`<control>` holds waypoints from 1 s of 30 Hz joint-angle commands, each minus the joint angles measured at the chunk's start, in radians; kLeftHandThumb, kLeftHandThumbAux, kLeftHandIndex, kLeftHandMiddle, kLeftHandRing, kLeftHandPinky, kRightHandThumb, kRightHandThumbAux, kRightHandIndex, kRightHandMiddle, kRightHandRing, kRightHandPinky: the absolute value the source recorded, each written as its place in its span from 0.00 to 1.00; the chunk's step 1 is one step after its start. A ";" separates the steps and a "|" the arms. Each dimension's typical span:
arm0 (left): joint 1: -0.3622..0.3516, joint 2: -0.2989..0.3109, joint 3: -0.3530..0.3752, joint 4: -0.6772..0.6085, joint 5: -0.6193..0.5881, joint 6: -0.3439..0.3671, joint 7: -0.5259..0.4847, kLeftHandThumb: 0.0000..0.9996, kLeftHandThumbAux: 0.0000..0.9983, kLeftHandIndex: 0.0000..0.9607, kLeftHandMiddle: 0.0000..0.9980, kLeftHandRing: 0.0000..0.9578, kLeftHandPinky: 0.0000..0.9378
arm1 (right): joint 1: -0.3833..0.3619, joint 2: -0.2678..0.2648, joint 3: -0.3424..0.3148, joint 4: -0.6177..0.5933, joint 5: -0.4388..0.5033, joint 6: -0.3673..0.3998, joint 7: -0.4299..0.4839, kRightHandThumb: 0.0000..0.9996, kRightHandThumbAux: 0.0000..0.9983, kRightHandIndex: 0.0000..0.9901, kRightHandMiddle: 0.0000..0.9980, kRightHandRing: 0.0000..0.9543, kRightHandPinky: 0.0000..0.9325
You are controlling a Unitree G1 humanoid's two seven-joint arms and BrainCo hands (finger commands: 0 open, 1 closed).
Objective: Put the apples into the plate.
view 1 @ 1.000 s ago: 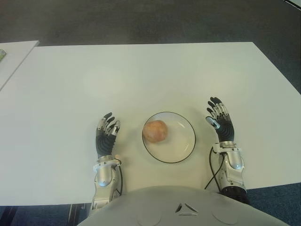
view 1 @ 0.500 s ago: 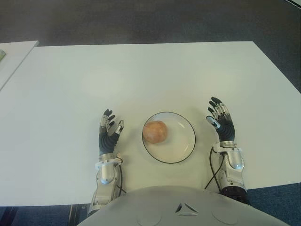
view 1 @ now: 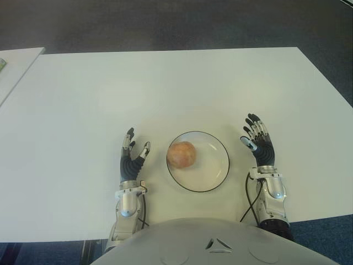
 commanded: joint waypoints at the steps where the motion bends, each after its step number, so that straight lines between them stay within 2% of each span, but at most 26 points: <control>1: 0.038 0.017 -0.015 0.022 0.023 0.066 -0.020 0.07 0.58 0.03 0.04 0.05 0.07 | 0.090 0.035 0.014 0.073 0.005 0.028 -0.010 0.20 0.64 0.07 0.06 0.04 0.05; 8: 0.035 0.028 -0.022 0.016 0.005 0.073 -0.041 0.04 0.56 0.02 0.02 0.02 0.02 | 0.094 0.029 0.026 0.074 -0.018 0.026 -0.021 0.16 0.65 0.03 0.02 0.01 0.01; 13: 0.020 0.042 -0.033 0.048 -0.031 0.003 -0.085 0.01 0.49 0.00 0.00 0.00 0.00 | 0.077 0.011 0.051 0.135 -0.088 -0.131 -0.017 0.10 0.60 0.01 0.00 0.00 0.00; 16: 0.017 0.048 -0.041 0.064 -0.036 -0.028 -0.101 0.00 0.44 0.00 0.00 0.00 0.00 | 0.075 -0.002 0.067 0.152 -0.094 -0.169 0.000 0.05 0.57 0.00 0.00 0.00 0.00; 24: 0.032 0.080 -0.064 0.057 -0.085 -0.048 -0.194 0.00 0.31 0.00 0.00 0.00 0.00 | 0.084 -0.033 0.106 0.157 -0.061 -0.180 0.069 0.00 0.48 0.00 0.00 0.00 0.00; 30: 0.035 0.084 -0.061 0.062 -0.119 -0.065 -0.234 0.00 0.25 0.00 0.00 0.00 0.00 | 0.081 -0.036 0.115 0.154 -0.028 -0.165 0.100 0.00 0.49 0.00 0.00 0.00 0.00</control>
